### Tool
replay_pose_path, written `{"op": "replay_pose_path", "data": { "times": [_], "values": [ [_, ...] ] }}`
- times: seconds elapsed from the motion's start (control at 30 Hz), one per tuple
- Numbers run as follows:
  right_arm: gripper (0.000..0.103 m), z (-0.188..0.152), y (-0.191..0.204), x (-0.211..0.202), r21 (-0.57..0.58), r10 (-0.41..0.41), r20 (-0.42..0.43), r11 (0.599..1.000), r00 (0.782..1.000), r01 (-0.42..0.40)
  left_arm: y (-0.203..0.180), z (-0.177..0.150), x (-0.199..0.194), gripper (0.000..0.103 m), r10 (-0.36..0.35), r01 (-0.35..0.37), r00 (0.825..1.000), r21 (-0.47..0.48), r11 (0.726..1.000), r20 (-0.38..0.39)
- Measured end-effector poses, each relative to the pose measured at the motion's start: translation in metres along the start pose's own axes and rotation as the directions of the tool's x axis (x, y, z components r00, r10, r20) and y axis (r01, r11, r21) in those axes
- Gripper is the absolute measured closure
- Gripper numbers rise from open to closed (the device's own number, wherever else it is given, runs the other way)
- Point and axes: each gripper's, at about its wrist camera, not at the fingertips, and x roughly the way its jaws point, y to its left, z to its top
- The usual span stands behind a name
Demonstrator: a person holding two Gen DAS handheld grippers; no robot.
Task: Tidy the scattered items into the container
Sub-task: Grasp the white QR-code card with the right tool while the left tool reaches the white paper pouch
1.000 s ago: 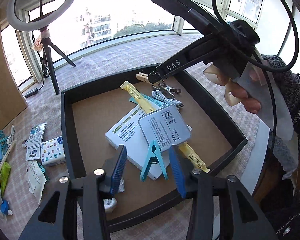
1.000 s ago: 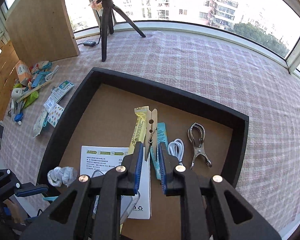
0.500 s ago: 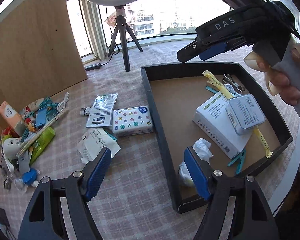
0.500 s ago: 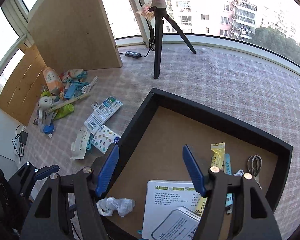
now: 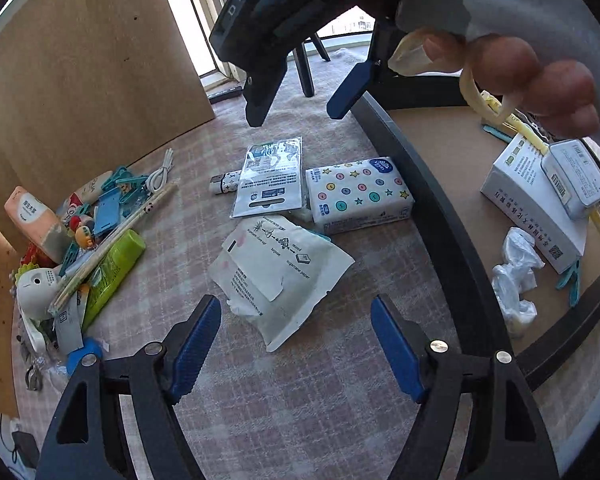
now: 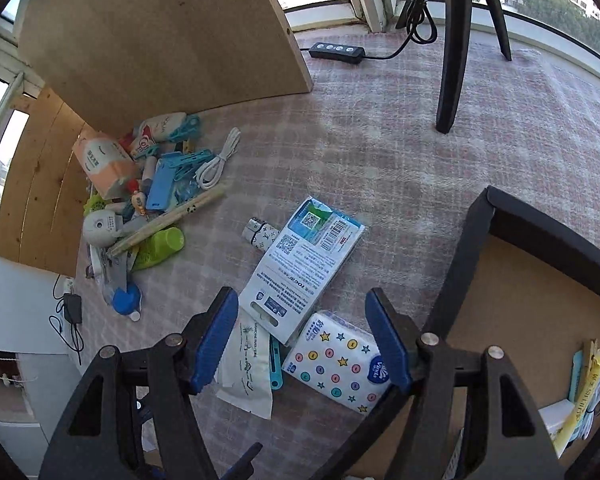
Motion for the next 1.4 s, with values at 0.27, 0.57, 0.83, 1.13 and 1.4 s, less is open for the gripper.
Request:
{"op": "replay_pose_path", "data": {
  "times": [0.27, 0.57, 0.83, 1.13, 1.4],
  "values": [
    [0.038, 0.012, -0.004, 0.04, 0.036, -0.04, -0.081, 0.998, 0.996, 0.043, -0.004, -0.003, 0.022, 0.027, -0.015, 0.016, 1.0, 0.047, 0.999, -0.028],
    [0.045, 0.017, 0.008, 0.062, 0.038, -0.012, -0.13, 0.999, 0.991, 0.017, 0.014, -0.002, 0.038, 0.033, -0.038, 0.038, 0.998, -0.014, 0.999, -0.045],
    [0.076, 0.024, 0.008, 0.06, 0.076, 0.043, -0.138, 0.997, 0.989, -0.033, 0.034, 0.0, 0.032, 0.054, -0.089, 0.085, 0.995, -0.076, 0.993, -0.044],
    [0.08, 0.029, 0.03, 0.059, 0.018, 0.068, -0.122, 0.998, 0.99, -0.066, 0.046, 0.001, 0.02, 0.07, -0.091, 0.088, 0.996, -0.115, 0.99, -0.021],
    [0.058, 0.04, 0.04, 0.066, -0.026, 0.038, -0.084, 0.999, 0.996, -0.04, 0.043, -0.004, 0.015, 0.085, -0.093, 0.09, 0.996, -0.116, 0.989, -0.017]
  ]
}}
